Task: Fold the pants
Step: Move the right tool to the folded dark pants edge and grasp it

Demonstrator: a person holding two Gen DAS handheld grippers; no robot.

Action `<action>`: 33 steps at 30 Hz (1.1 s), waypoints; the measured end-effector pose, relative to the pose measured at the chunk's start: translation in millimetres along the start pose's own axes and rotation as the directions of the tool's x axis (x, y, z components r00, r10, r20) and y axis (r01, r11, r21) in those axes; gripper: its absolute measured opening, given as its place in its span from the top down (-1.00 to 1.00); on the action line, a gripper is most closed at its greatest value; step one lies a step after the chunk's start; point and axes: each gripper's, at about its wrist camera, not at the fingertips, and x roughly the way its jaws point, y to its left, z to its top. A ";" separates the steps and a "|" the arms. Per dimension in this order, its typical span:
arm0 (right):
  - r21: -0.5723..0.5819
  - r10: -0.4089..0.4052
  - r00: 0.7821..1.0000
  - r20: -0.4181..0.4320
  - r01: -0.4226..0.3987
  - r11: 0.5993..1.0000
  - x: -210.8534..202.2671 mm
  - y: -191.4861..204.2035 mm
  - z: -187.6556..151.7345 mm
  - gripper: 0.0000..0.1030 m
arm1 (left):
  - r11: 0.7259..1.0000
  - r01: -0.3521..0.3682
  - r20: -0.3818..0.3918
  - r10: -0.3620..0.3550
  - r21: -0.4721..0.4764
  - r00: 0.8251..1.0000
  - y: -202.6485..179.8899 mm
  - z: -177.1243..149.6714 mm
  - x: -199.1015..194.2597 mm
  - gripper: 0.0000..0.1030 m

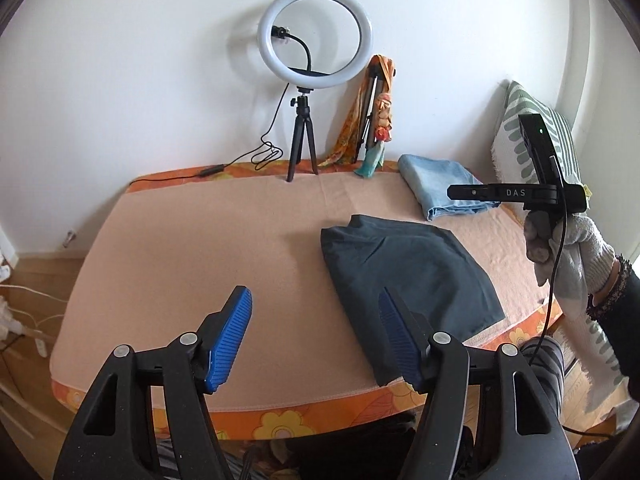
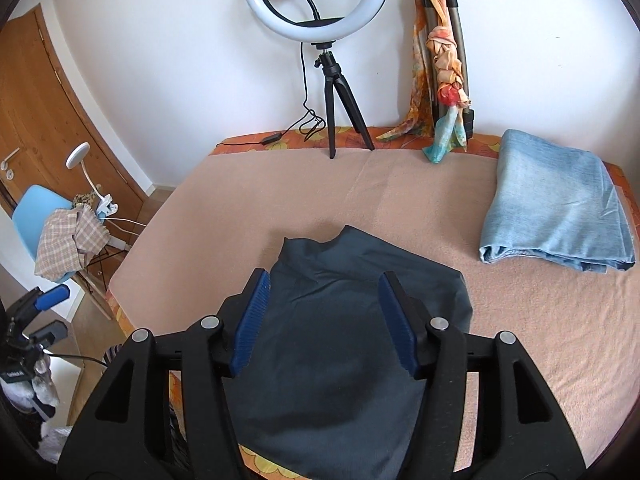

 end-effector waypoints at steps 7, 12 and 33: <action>0.017 -0.054 0.996 0.074 0.053 0.998 -20.7 -8.5 -34.8 -0.69 | 0.996 0.082 -0.032 -0.081 0.020 0.996 1.4 -5.4 3.9 -0.58; 0.062 -0.071 0.997 0.013 0.070 0.996 -9.1 -30.7 -63.5 -0.84 | 0.972 0.194 -0.076 -0.205 -0.129 0.976 0.2 -13.8 64.8 -0.58; 0.385 0.134 0.981 -0.138 -0.071 0.920 62.7 -145.6 -114.2 -0.84 | 0.874 0.272 -0.267 -0.397 -0.403 0.878 2.0 -8.1 238.1 -0.58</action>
